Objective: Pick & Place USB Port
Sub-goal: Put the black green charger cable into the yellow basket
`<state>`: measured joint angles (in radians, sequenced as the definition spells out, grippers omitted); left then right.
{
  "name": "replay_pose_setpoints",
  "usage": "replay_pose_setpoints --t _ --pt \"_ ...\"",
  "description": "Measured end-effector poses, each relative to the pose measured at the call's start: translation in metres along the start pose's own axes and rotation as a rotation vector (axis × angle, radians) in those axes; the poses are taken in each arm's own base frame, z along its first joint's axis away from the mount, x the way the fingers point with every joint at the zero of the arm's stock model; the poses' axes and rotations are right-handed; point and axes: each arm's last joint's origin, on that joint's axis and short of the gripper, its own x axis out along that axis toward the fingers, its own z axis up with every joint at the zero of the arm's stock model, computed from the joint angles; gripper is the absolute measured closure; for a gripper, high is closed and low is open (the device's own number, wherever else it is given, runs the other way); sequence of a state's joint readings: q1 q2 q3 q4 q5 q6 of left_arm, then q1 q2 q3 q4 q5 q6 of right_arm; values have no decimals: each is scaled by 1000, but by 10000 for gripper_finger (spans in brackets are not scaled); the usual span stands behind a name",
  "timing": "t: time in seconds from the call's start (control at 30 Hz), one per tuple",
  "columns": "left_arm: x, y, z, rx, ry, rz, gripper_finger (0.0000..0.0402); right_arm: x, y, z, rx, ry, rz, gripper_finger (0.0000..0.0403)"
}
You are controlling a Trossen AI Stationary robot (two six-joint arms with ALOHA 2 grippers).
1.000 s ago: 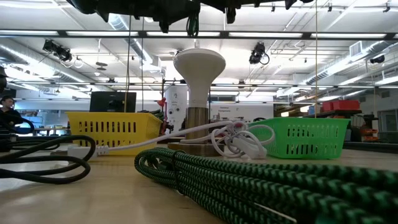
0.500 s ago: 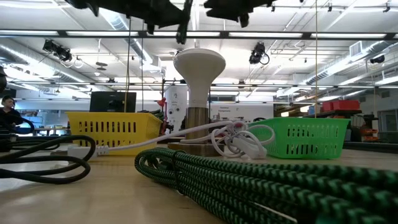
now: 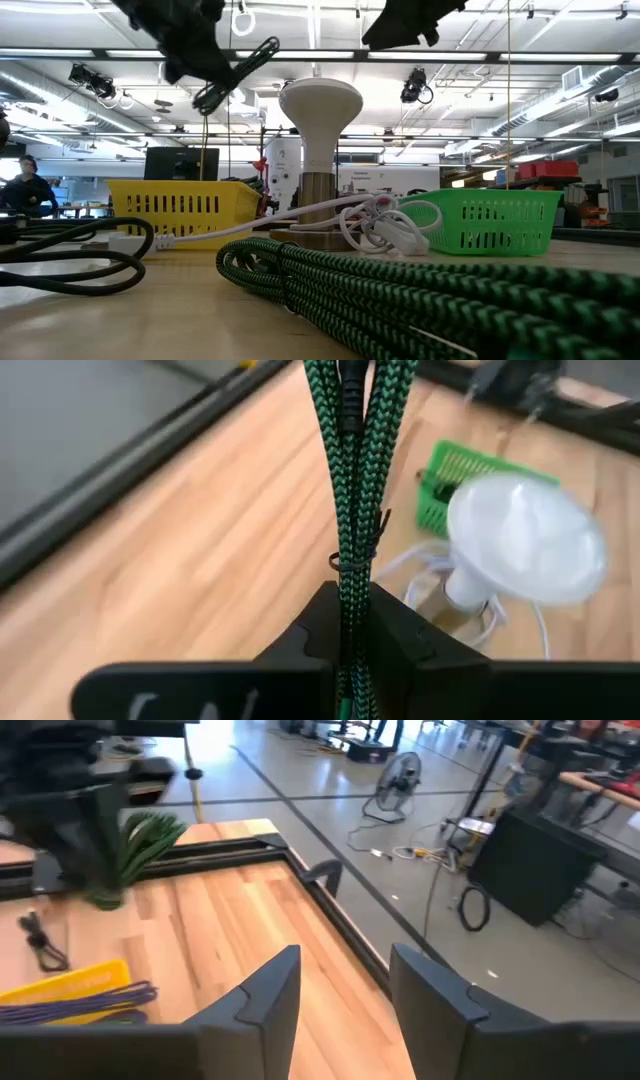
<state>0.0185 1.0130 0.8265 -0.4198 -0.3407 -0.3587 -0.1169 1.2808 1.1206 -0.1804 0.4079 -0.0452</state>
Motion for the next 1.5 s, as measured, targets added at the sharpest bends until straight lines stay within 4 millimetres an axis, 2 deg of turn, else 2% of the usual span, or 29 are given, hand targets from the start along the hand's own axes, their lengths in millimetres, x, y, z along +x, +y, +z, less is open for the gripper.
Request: replay_pose_setpoints --t 0.27,0.4,0.73,1.23,1.5 --pt "-20 -35 -24 -176 14 19 374 0 0 -1 -6 8 -3 260" --pt "-23 -54 -37 -239 0 31 374 0 0 -1 -23 8 -3 262" --pt "7 -97 -79 -392 41 110 374 0 0 -1 -50 11 -2 261" --pt "40 -114 -116 -492 134 195 374 0 0 -2 -60 22 -2 261" --pt "55 -117 -130 -470 174 237 374 0 0 -2 -60 23 -1 261"
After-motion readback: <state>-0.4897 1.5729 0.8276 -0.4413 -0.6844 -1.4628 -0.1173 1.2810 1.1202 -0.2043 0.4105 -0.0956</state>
